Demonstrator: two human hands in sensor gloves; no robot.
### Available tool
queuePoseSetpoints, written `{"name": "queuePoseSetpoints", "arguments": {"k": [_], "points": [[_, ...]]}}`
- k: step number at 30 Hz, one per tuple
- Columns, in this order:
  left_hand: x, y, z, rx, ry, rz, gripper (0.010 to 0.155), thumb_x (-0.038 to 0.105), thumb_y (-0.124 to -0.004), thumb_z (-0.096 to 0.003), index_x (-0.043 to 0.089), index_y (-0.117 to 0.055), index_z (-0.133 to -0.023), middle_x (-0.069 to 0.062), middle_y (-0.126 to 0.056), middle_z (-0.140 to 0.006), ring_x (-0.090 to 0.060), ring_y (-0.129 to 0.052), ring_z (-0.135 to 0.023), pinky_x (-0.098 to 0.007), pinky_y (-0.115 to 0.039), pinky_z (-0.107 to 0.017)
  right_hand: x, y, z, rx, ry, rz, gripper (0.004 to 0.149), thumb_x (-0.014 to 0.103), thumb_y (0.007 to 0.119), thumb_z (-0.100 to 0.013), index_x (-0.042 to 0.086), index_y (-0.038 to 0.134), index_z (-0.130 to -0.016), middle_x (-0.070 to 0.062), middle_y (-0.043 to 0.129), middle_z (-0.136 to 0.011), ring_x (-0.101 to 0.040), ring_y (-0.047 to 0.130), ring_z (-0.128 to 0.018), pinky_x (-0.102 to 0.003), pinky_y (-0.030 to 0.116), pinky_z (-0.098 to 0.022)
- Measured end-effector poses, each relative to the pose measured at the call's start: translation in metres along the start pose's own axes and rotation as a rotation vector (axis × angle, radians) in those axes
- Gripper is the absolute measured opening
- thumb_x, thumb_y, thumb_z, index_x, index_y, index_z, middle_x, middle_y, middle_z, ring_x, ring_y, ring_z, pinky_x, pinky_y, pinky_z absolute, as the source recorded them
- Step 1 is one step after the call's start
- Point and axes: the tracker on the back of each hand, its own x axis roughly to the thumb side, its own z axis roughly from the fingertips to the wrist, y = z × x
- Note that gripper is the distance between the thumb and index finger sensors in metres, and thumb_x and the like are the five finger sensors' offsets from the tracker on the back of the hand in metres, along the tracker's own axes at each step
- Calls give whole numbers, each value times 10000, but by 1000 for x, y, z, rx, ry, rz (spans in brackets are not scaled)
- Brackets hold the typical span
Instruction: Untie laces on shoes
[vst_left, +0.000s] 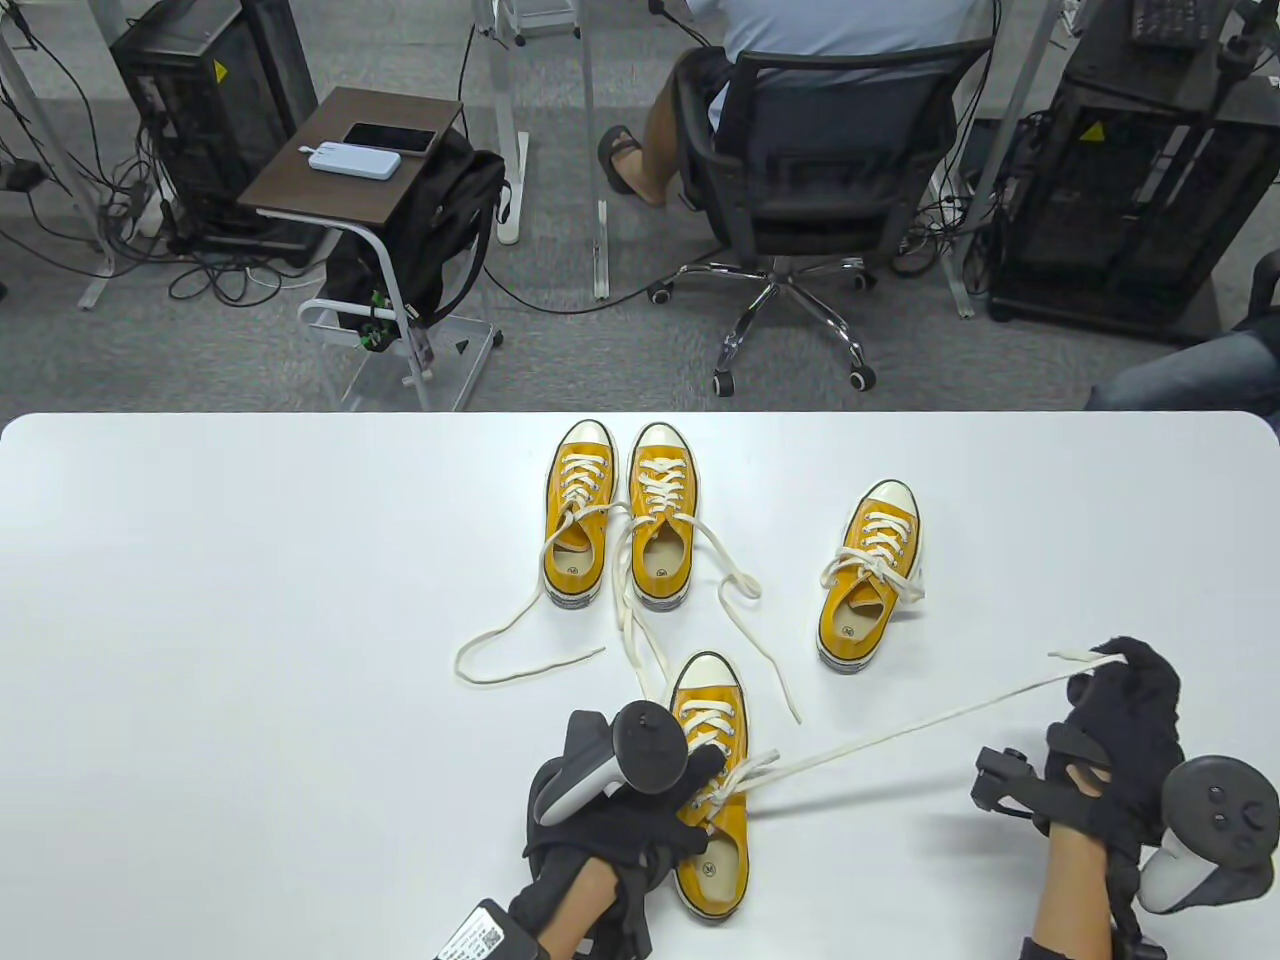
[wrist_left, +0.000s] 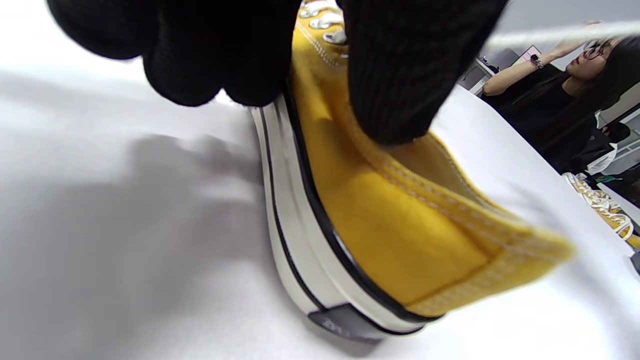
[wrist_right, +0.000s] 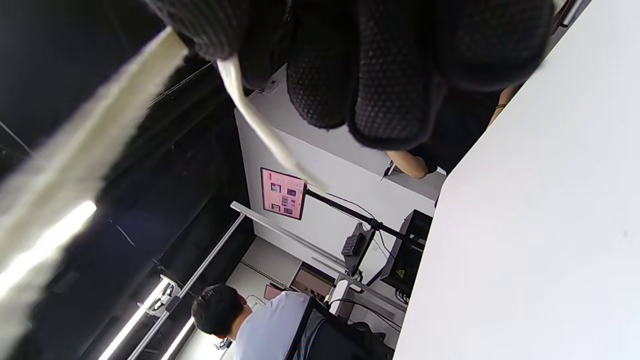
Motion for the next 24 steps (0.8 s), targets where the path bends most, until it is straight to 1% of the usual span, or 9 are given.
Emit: {"name": "queuePoseSetpoints", "arguments": {"k": [4,6,9,10,12,15,17,19,24], "points": [[1,0,0,7,3,-9,759,483,-848,-453,468,-473,-1112,-163,-751,-1010,-445,-811,-845,-539,-748,-560,-1,6,-1,70,17,13,355,353,709,-491,262,762,-830,-213,842,-857,-399,935,-597,-572,745,-453],[1,0,0,9,1,-10,759,486,-847,-453,465,-474,-1114,-163,-754,-1008,-445,-812,-845,-538,-749,-560,1,13,-1,183,22,75,352,330,733,-483,234,794,-816,-249,858,-838,-430,936,-574,-594,737,-434],[0,0,0,10,-1,-4,755,491,-844,-453,467,-479,-1113,-162,-753,-1007,-446,-810,-844,-537,-747,-560,4,32,2,419,-3,226,354,309,803,-466,181,869,-790,-296,890,-802,-466,944,-545,-617,735,-411],[0,0,0,10,-3,-4,753,491,-844,-454,465,-480,-1113,-163,-753,-1007,-446,-810,-845,-538,-748,-559,4,43,5,583,5,325,354,315,803,-473,190,865,-798,-303,865,-835,-473,928,-579,-618,725,-429],[0,0,0,10,-4,0,752,492,-842,-454,465,-481,-1113,-164,-752,-1007,-445,-810,-845,-538,-747,-559,2,63,14,771,-21,480,360,322,853,-452,172,900,-776,-298,876,-839,-471,936,-590,-618,731,-430],[0,0,0,8,-8,10,746,497,-835,-456,467,-481,-1113,-166,-750,-1008,-447,-808,-845,-538,-746,-559,-4,94,34,960,-26,655,378,328,910,-417,140,936,-744,-253,931,-784,-456,958,-571,-613,746,-427],[-1,0,0,8,-9,12,747,499,-833,-457,467,-480,-1114,-167,-749,-1009,-447,-807,-845,-538,-746,-559,-7,106,44,1004,-29,725,379,312,933,-399,126,952,-729,-243,945,-771,-445,971,-556,-608,755,-419],[-1,0,1,10,-11,17,742,508,-828,-457,467,-484,-1114,-166,-751,-1008,-448,-806,-845,-537,-746,-558,-5,114,52,995,-61,767,422,276,931,-403,104,928,-788,-241,940,-793,-446,970,-562,-611,753,-426],[-2,0,1,12,-15,26,736,518,-821,-458,469,-490,-1114,-168,-751,-1007,-448,-808,-844,-537,-746,-557,8,104,51,842,-129,759,533,289,879,-436,66,809,-915,-291,862,-880,-484,924,-647,-636,720,-470]]}}
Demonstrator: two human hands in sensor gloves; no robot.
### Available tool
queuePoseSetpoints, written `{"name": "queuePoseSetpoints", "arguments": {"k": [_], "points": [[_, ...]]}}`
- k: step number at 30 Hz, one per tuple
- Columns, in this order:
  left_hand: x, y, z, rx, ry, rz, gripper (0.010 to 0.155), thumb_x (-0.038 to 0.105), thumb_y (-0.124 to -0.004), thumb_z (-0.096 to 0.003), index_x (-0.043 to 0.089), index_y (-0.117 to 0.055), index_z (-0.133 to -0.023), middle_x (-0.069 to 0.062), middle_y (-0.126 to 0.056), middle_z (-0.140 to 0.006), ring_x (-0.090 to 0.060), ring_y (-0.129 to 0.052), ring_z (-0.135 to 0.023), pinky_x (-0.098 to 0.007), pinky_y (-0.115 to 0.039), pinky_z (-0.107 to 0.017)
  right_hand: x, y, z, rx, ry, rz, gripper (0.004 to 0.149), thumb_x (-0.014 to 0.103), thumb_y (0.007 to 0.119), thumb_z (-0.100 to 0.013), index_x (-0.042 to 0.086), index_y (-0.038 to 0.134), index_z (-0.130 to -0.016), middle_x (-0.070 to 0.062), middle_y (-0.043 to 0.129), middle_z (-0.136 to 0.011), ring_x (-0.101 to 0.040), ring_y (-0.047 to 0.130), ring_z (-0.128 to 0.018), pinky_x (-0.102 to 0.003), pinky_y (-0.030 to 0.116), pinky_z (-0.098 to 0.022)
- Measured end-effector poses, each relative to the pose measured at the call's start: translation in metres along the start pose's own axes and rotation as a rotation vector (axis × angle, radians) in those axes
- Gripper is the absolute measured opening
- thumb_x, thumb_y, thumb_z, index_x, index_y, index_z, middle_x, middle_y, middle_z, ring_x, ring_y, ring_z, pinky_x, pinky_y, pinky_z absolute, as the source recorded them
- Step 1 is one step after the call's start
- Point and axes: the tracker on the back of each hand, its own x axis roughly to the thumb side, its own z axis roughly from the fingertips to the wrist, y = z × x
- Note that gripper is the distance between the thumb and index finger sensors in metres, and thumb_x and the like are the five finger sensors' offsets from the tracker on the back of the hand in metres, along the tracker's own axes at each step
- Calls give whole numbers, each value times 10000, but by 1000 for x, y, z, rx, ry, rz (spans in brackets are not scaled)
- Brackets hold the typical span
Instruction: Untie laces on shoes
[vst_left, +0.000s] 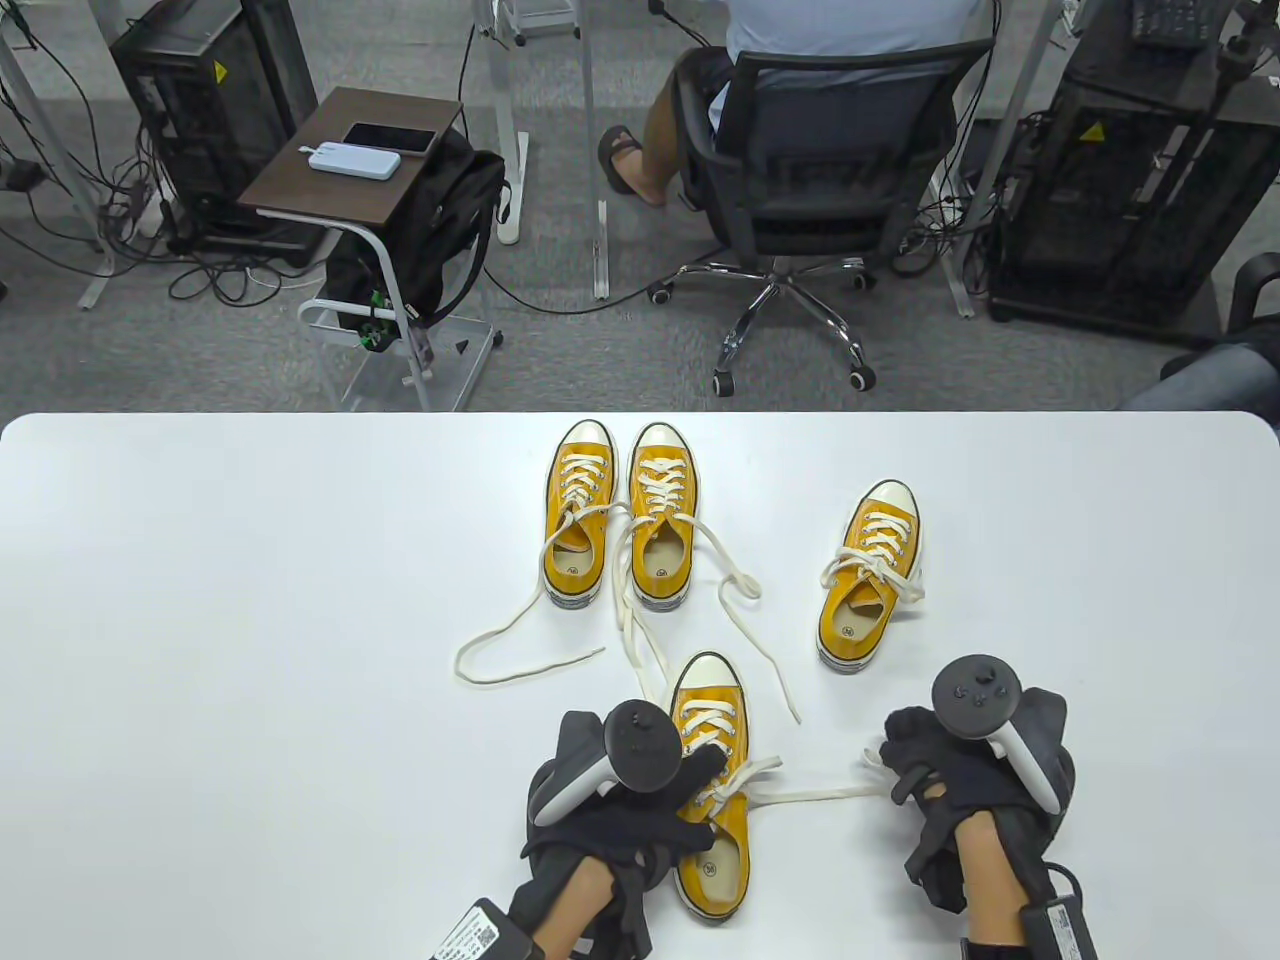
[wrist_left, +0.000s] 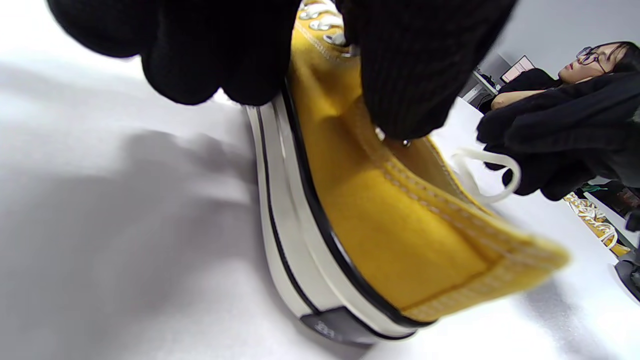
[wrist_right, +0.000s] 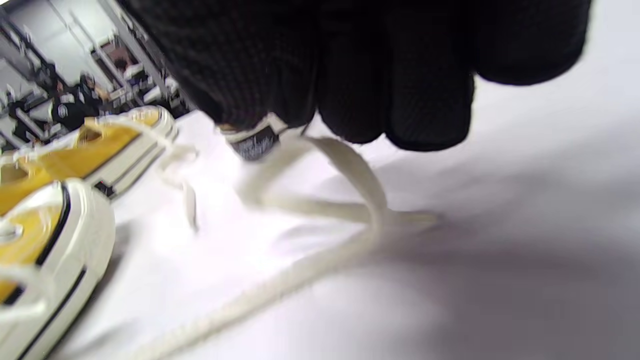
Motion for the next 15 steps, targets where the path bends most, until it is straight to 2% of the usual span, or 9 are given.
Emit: {"name": "queuePoseSetpoints", "arguments": {"k": [2,4,8,11,13,15], "points": [[-1,1,0,-9,1,8,735,512,-820,-459,468,-488,-1114,-170,-751,-1010,-452,-807,-843,-540,-744,-558,2,-4,3,-34,-49,-42,566,299,866,-443,78,761,-954,-317,786,-942,-509,868,-720,-648,691,-500],[-2,1,0,-20,-2,32,728,512,-806,-464,465,-483,-1115,-176,-742,-1017,-456,-801,-846,-543,-740,-561,9,-2,5,-41,-185,-107,555,310,872,-441,134,770,-957,-310,753,-978,-518,840,-759,-651,678,-519],[-6,3,0,-34,-21,76,710,512,-772,-477,458,-475,-1120,-188,-732,-1026,-466,-796,-848,-547,-737,-561,38,16,11,108,-373,-137,543,350,869,-435,143,795,-931,-296,760,-979,-525,817,-793,-662,669,-536],[-10,4,1,-36,-22,133,671,543,-704,-493,454,-491,-1123,-201,-735,-1024,-475,-798,-839,-548,-740,-555,60,23,25,98,-443,-51,432,397,860,-428,168,861,-795,-254,853,-874,-474,893,-685,-620,720,-484],[-12,6,1,0,-47,147,636,527,-687,-501,454,-535,-1114,-201,-766,-1007,-476,-815,-823,-548,-747,-546,73,26,35,117,-485,35,365,430,854,-429,192,922,-697,-201,957,-743,-428,969,-564,-585,774,-419],[-14,8,0,22,-48,143,596,486,-668,-510,456,-580,-1099,-190,-815,-977,-466,-852,-792,-541,-767,-523,80,33,39,150,-507,64,362,451,855,-427,196,937,-670,-173,989,-679,-406,993,-513,-571,791,-392]]}}
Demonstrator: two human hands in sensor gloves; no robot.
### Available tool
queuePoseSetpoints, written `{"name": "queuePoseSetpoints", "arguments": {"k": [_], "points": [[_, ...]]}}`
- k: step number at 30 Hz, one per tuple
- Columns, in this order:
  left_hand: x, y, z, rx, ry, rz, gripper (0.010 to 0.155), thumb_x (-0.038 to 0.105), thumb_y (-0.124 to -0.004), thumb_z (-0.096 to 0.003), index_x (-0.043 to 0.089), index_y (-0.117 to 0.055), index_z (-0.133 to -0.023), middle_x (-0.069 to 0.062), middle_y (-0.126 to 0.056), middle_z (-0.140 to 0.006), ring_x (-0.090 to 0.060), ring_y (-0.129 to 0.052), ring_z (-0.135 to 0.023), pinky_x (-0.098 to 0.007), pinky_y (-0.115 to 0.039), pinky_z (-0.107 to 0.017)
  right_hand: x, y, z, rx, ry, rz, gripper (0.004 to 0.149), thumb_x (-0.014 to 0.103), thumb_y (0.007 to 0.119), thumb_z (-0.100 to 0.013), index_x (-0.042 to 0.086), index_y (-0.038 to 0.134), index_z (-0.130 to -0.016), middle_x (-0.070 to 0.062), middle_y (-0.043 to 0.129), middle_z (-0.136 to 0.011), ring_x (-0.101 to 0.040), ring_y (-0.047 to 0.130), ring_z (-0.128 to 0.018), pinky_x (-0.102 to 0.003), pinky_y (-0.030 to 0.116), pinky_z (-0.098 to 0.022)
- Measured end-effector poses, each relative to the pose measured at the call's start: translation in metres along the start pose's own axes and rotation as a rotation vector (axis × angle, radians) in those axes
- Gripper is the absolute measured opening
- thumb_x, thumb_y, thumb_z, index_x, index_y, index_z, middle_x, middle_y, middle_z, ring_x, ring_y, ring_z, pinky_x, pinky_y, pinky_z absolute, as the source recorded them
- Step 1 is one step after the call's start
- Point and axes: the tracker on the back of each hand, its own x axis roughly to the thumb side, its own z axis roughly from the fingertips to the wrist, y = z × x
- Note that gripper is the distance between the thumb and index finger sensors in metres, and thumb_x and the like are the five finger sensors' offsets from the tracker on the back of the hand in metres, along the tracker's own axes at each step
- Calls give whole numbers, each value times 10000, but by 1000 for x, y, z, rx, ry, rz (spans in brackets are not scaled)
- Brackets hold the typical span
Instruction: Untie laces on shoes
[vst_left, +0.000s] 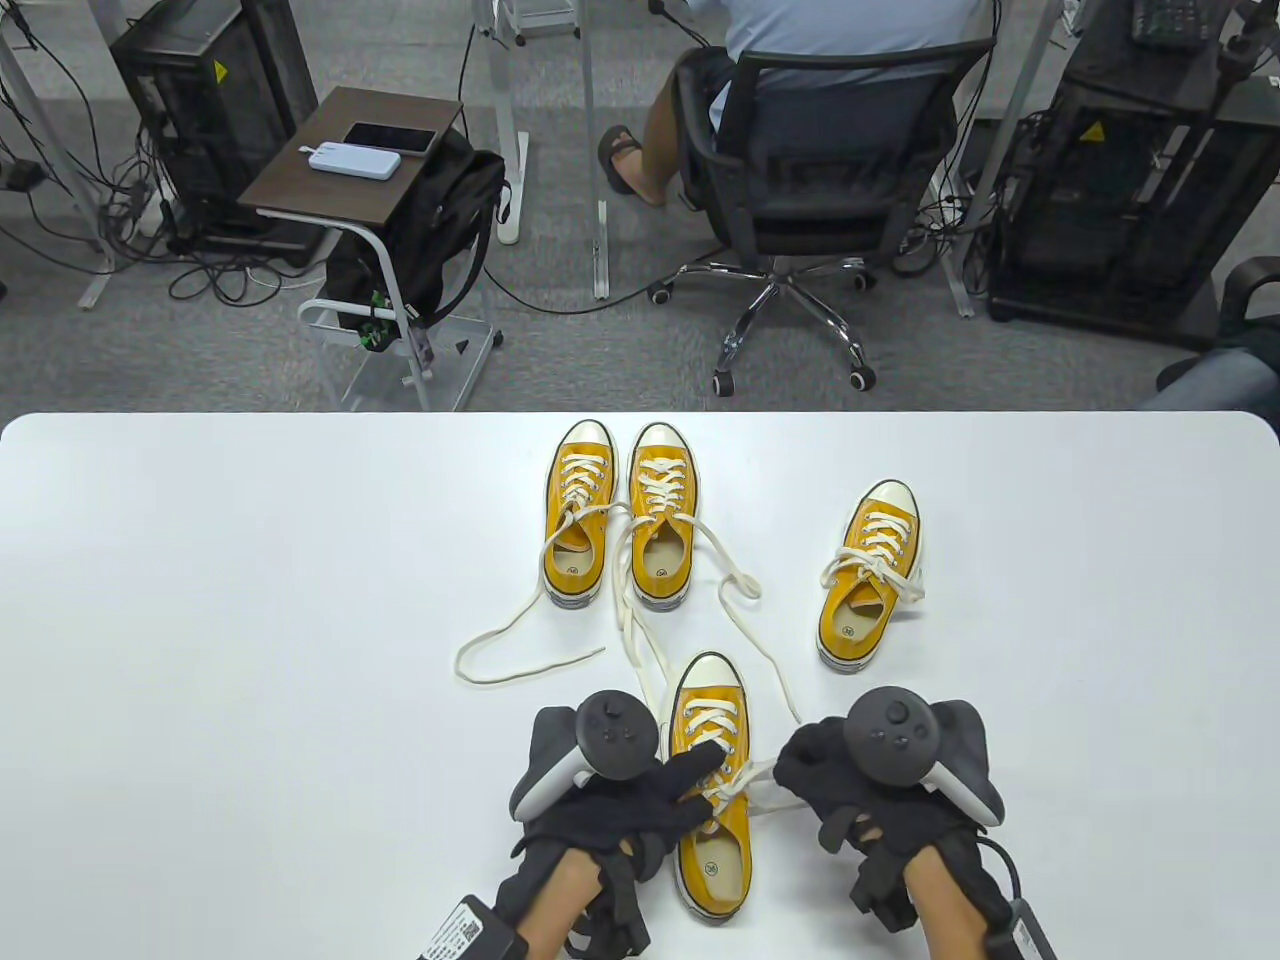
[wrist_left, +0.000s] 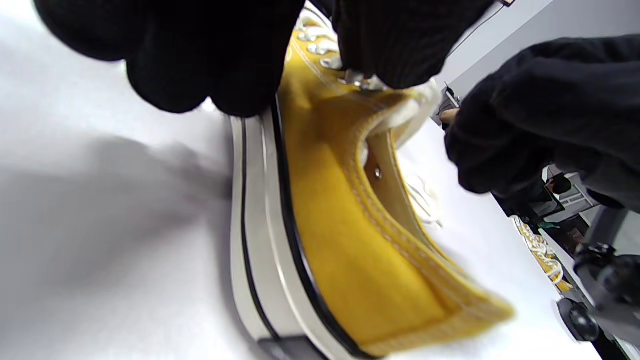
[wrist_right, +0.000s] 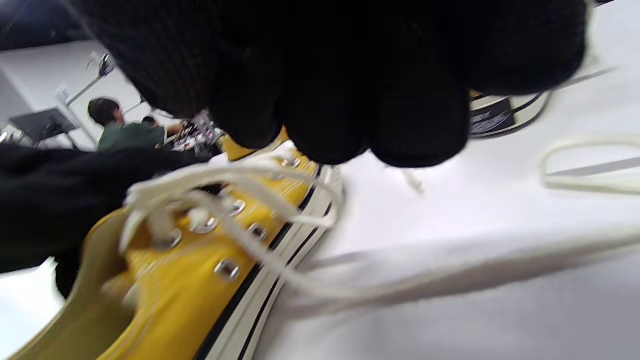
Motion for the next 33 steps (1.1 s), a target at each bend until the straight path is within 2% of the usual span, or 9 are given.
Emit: {"name": "queuePoseSetpoints", "arguments": {"k": [2,7,9,11,16,20,23,26,33], "points": [[0,3,3,13,-8,25,595,488,-677,-508,430,-616,-1096,-185,-828,-970,-464,-862,-784,-544,-769,-518,5,10,-3,108,3,33,380,497,839,-429,199,958,-632,-159,1015,-632,-404,1007,-487,-566,802,-374],[7,17,14,235,-15,-25,499,433,-762,-486,333,-860,-965,-122,-926,-890,-421,-932,-723,-521,-808,-476,12,38,-10,278,13,87,484,565,823,-417,173,964,-665,-172,1020,-648,-410,1015,-485,-567,806,-370],[9,17,15,273,-31,-42,486,431,-807,-469,320,-890,-934,-104,-941,-874,-409,-942,-715,-516,-814,-473,14,44,-13,293,20,119,487,572,825,-413,177,955,-667,-168,1020,-649,-406,1016,-488,-566,806,-373],[11,13,14,241,-22,-49,496,435,-825,-460,320,-882,-940,-89,-944,-869,-400,-944,-717,-513,-814,-476,14,46,-15,266,25,118,459,561,830,-412,185,956,-643,-161,1025,-638,-404,1019,-480,-564,808,-367],[21,3,13,285,-84,-66,566,479,-838,-446,326,-826,-991,-100,-912,-902,-406,-923,-740,-520,-803,-490,12,48,-15,279,24,101,429,537,844,-415,186,945,-641,-161,1021,-646,-407,1015,-489,-564,808,-370],[37,-10,13,288,-66,-227,586,508,-867,-429,360,-814,-993,-84,-862,-942,-393,-886,-783,-526,-783,-522,13,49,-15,278,21,102,428,525,850,-415,174,945,-641,-161,1020,-646,-402,1017,-486,-564,808,-370],[47,-18,13,396,-69,-345,512,518,-874,-416,382,-874,-910,-34,-917,-862,-351,-930,-723,-513,-799,-512,13,49,-15,280,18,97,421,510,852,-420,167,945,-645,-158,1021,-646,-402,1016,-487,-562,809,-370],[45,-17,13,490,-74,-272,393,462,-860,-430,358,-956,-797,-15,-1016,-736,-315,-1018,-605,-493,-851,-441,14,50,-15,284,22,101,419,506,853,-421,166,941,-651,-155,1017,-651,-398,1016,-490,-561,809,-373],[3,-4,6,420,-18,223,389,414,-816,-452,292,-990,-778,-27,-1078,-667,-321,-1064,-553,-486,-877,-376,13,46,-13,267,18,94,426,496,861,-415,170,937,-679,-162,1008,-665,-400,1010,-503,-565,804,-383]]}}
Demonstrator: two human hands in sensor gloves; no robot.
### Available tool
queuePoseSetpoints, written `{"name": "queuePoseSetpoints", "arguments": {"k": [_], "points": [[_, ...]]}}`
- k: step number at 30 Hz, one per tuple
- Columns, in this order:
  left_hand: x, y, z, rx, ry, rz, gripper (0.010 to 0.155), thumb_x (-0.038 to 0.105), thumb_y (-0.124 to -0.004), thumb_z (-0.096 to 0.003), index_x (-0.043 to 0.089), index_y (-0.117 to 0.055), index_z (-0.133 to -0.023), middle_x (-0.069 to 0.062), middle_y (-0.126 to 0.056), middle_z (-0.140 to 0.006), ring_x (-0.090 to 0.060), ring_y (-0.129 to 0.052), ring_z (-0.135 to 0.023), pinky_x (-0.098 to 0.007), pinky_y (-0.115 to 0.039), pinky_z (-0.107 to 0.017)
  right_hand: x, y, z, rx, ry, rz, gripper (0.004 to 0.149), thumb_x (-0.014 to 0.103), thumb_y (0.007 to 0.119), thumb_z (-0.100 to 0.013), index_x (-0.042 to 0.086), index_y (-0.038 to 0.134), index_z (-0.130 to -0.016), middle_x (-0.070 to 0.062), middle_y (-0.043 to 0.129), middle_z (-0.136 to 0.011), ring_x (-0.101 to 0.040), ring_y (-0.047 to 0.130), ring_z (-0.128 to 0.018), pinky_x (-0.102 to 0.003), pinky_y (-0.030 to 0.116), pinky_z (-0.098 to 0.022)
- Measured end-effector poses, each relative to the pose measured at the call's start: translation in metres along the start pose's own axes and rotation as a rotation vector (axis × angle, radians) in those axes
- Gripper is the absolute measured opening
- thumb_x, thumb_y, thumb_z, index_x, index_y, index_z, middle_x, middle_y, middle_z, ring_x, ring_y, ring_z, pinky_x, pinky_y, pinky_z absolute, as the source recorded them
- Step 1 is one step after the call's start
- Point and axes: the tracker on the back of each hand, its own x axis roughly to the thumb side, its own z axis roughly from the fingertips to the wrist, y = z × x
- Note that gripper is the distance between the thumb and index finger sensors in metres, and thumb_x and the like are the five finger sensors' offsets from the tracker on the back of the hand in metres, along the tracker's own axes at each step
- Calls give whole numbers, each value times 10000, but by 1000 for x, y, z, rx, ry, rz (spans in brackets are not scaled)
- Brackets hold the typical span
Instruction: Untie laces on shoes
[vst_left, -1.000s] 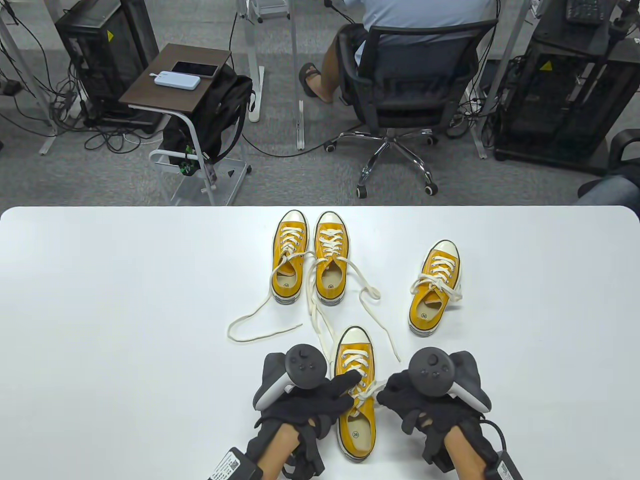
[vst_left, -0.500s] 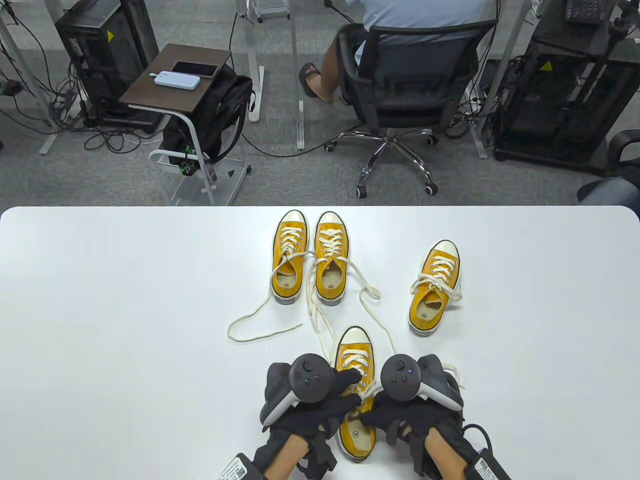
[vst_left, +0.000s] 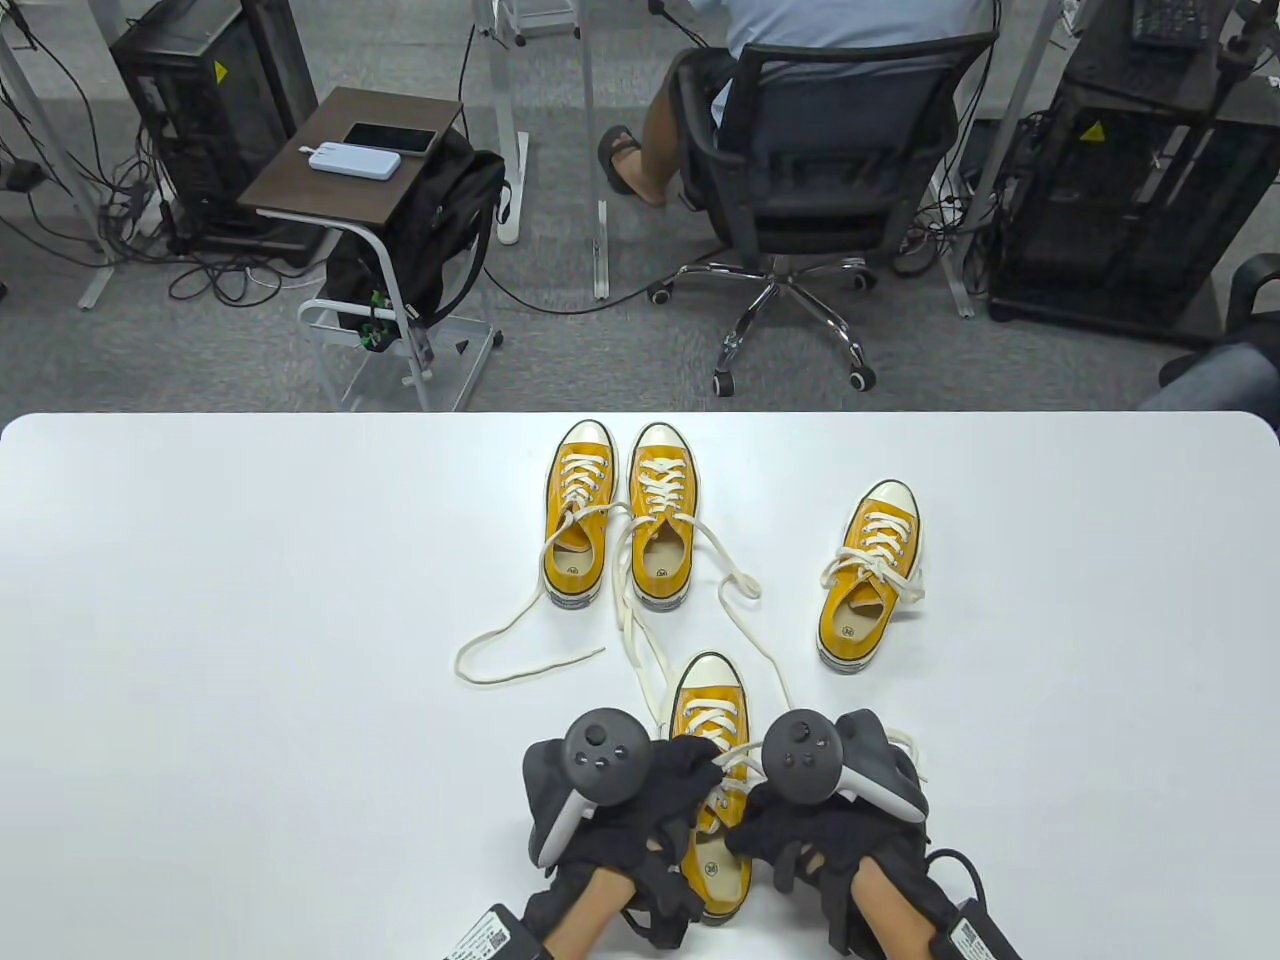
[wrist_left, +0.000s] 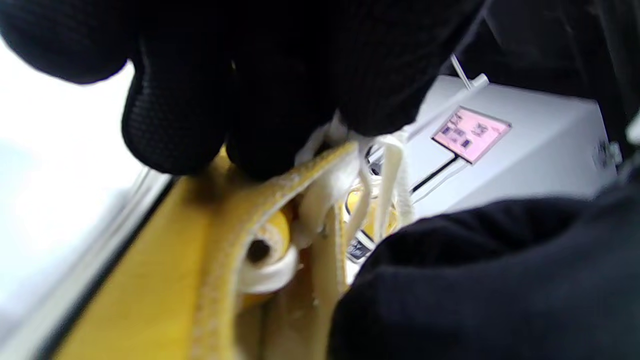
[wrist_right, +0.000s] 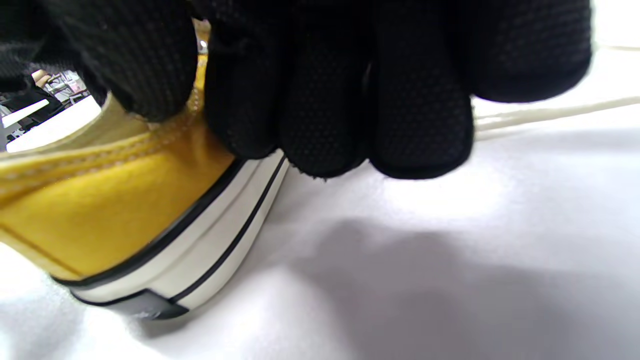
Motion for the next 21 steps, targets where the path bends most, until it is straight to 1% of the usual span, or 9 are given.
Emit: {"name": "queuePoseSetpoints", "arguments": {"k": [2,6,9,12,14,15,17,18,21], "points": [[-7,2,-2,-10,12,57,398,402,-802,-459,258,-987,-781,-24,-1080,-654,-319,-1066,-543,-485,-877,-368,0,-4,3,-52,-9,0,429,470,861,-422,169,925,-721,-164,992,-689,-398,1003,-514,-566,799,-394],[-11,4,-5,-36,38,94,399,396,-801,-459,246,-981,-782,-20,-1079,-651,-319,-1065,-546,-484,-876,-370,2,-12,7,-273,-62,-35,423,424,878,-410,180,920,-754,-153,988,-692,-387,1000,-510,-566,798,-399],[-11,4,-4,-29,34,84,400,402,-807,-458,245,-973,-786,-19,-1079,-650,-316,-1068,-545,-481,-879,-368,2,-11,7,-271,-55,-78,484,447,868,-412,147,900,-791,-163,976,-714,-392,992,-524,-571,793,-407],[-11,5,-4,-33,32,97,400,392,-810,-460,240,-949,-803,-31,-1083,-650,-318,-1070,-551,-481,-880,-369,0,-11,7,-280,-37,-86,477,457,865,-413,150,910,-775,-160,982,-699,-391,995,-509,-568,796,-396],[-11,5,-3,-8,20,107,399,384,-813,-460,238,-936,-810,-36,-1084,-647,-319,-1072,-544,-480,-882,-363,-3,-9,5,-280,-24,-105,524,539,782,-432,153,926,-757,-156,995,-677,-384,1002,-486,-562,800,-385],[-11,5,-4,-23,22,104,399,381,-817,-459,233,-938,-809,-41,-1084,-650,-326,-1072,-546,-484,-880,-363,-4,-7,4,-283,-16,-136,555,559,776,-431,140,922,-766,-163,991,-680,-389,998,-487,-565,796,-384],[-9,5,-4,-54,19,94,399,382,-810,-463,242,-929,-817,-39,-1076,-666,-324,-1063,-563,-483,-874,-378,-3,-3,2,-331,22,-193,523,524,810,-419,124,941,-729,-145,1008,-623,-377,1005,-441,-558,802,-359],[-9,5,-5,-50,11,88,400,380,-810,-462,239,-929,-816,-41,-1076,-665,-326,-1060,-567,-486,-872,-382,-1,-2,2,-389,49,-208,487,507,829,-409,138,948,-704,-129,1018,-587,-364,1013,-414,-551,811,-343],[-8,5,-4,-46,7,71,400,380,-814,-460,234,-930,-814,-40,-1079,-663,-324,-1064,-564,-484,-875,-380,0,-2,2,-397,38,-287,405,417,885,-407,141,939,-699,-103,1017,-570,-346,1018,-406,-548,819,-348]]}}
